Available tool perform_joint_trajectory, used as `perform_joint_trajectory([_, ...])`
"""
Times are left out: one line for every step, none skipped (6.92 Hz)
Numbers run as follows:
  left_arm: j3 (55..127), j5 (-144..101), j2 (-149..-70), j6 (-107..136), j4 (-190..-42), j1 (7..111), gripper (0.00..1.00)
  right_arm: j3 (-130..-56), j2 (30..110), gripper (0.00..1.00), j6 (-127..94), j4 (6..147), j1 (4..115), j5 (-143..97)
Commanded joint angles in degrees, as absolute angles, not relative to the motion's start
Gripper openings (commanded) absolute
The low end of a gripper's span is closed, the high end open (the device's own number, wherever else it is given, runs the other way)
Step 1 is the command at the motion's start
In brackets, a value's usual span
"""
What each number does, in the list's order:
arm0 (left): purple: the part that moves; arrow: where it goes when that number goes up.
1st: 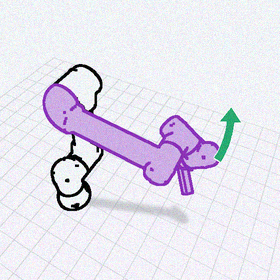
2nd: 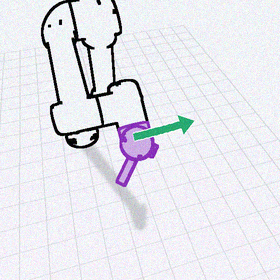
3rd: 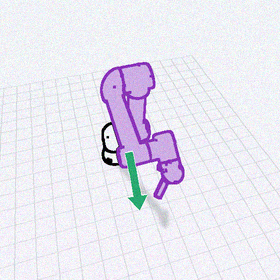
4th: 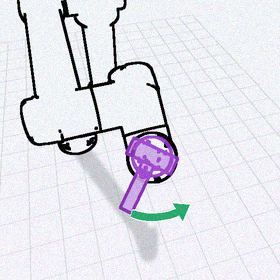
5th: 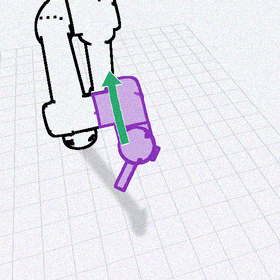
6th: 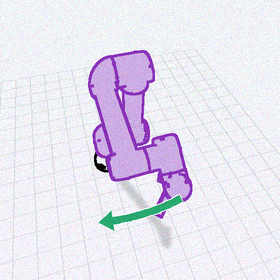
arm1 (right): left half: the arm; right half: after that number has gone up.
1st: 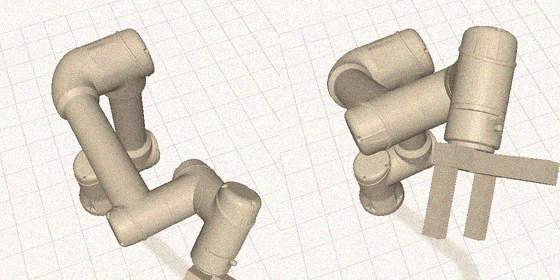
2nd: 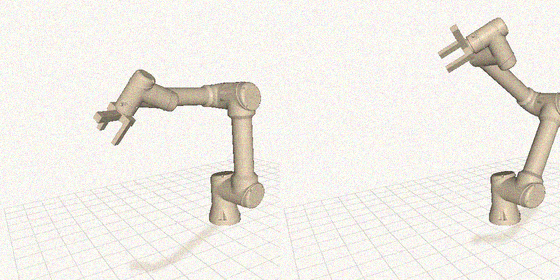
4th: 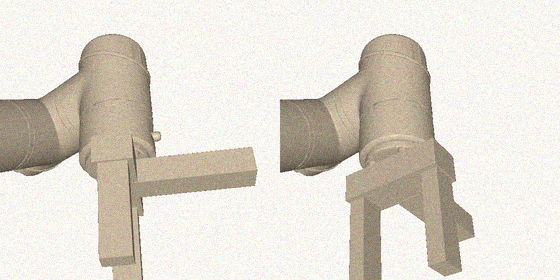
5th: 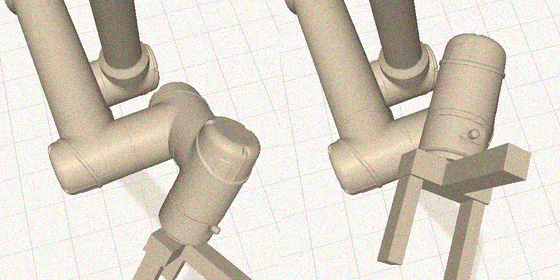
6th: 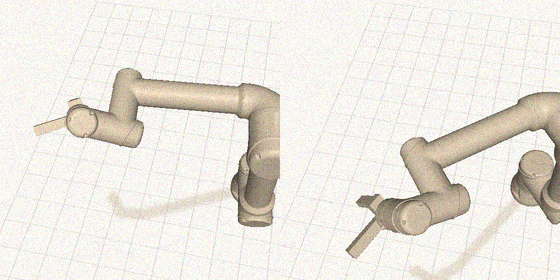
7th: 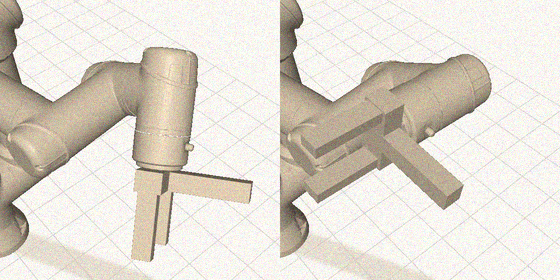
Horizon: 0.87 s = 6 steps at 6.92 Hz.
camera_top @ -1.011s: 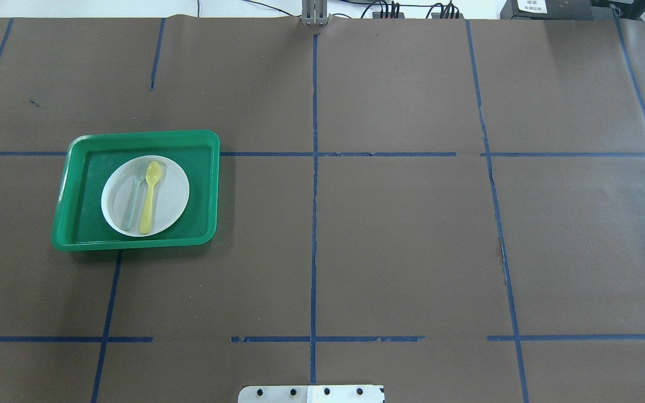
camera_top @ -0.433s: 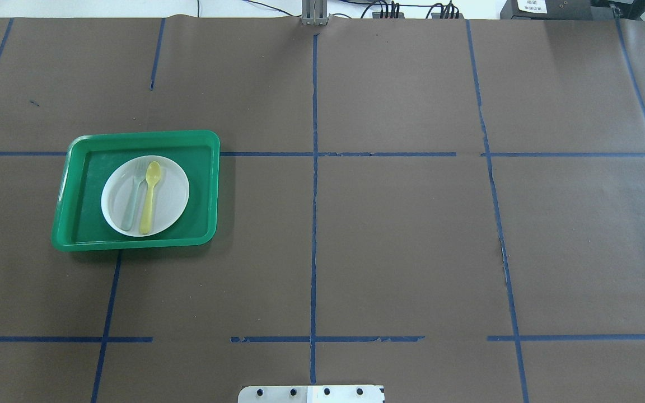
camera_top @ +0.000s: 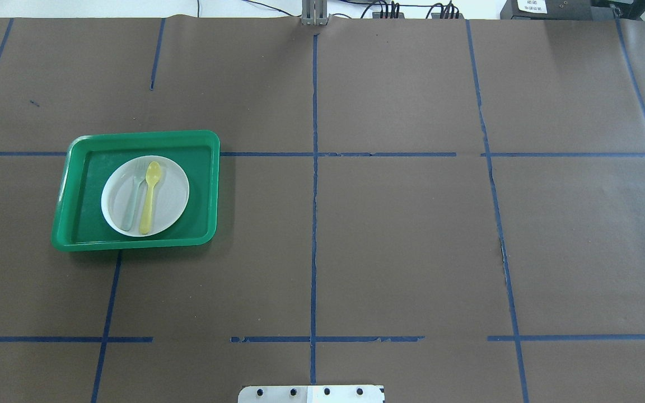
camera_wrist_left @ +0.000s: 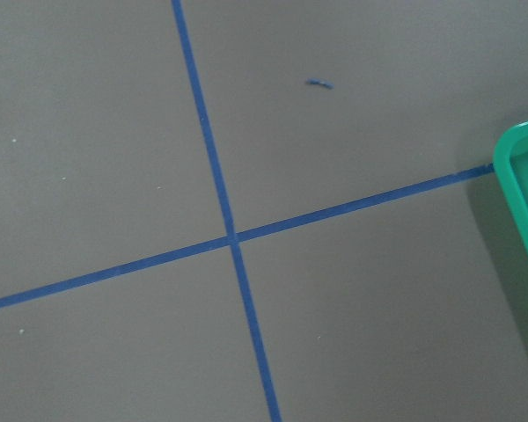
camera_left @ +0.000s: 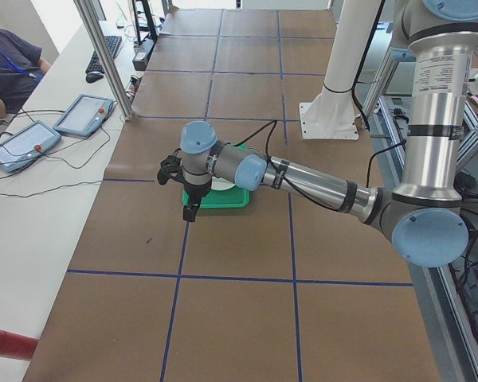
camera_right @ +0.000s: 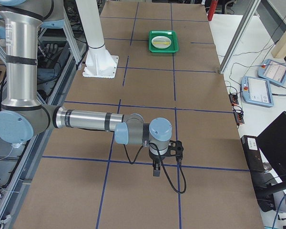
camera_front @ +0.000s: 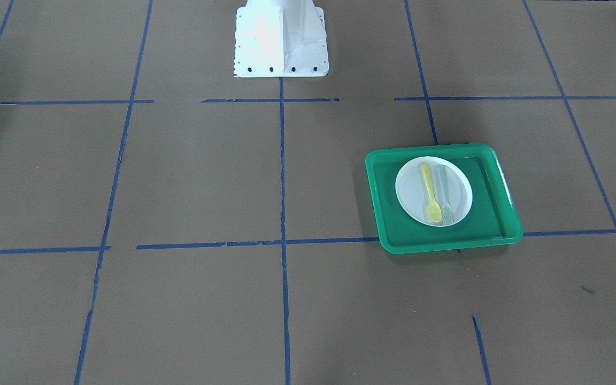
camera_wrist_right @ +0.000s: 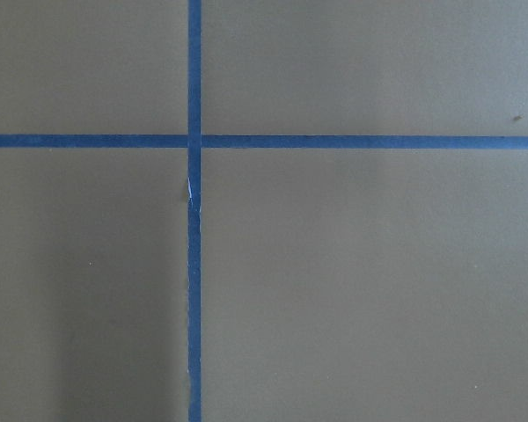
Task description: Place spoon
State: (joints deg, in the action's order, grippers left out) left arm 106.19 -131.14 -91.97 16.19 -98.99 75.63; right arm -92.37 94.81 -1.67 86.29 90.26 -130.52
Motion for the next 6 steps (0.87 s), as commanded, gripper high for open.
perform_joint_trajectory([105.47,-125.18,-94.47,34.91,-109.91,64.47,1.00,-92.37,94.83,1.00,-1.67,86.22,90.26,-130.52])
perform_joint_trajectory([103.90,-122.89,-99.01,41.77,-109.95,58.77,1.00,-92.37,94.75,1.00,-1.67,86.31,90.26,-130.43])
perform_joint_trajectory([101.71,-120.61,-101.92,47.06,-109.95,55.06,1.00,-92.37,94.83,1.00,-1.67,86.31,90.26,-130.52])
perform_joint_trajectory([101.69,-119.19,-102.21,49.98,-110.13,51.89,1.00,-92.37,94.83,1.00,-1.67,86.22,90.26,-130.52])
perform_joint_trajectory([101.60,-115.70,-102.30,51.66,-110.30,48.38,0.93,-92.37,94.83,1.00,-1.67,86.22,90.26,-130.52])
perform_joint_trajectory([100.91,-115.58,-103.17,52.64,-110.22,46.34,0.89,-92.37,94.75,1.00,-1.67,86.22,90.26,-130.52])
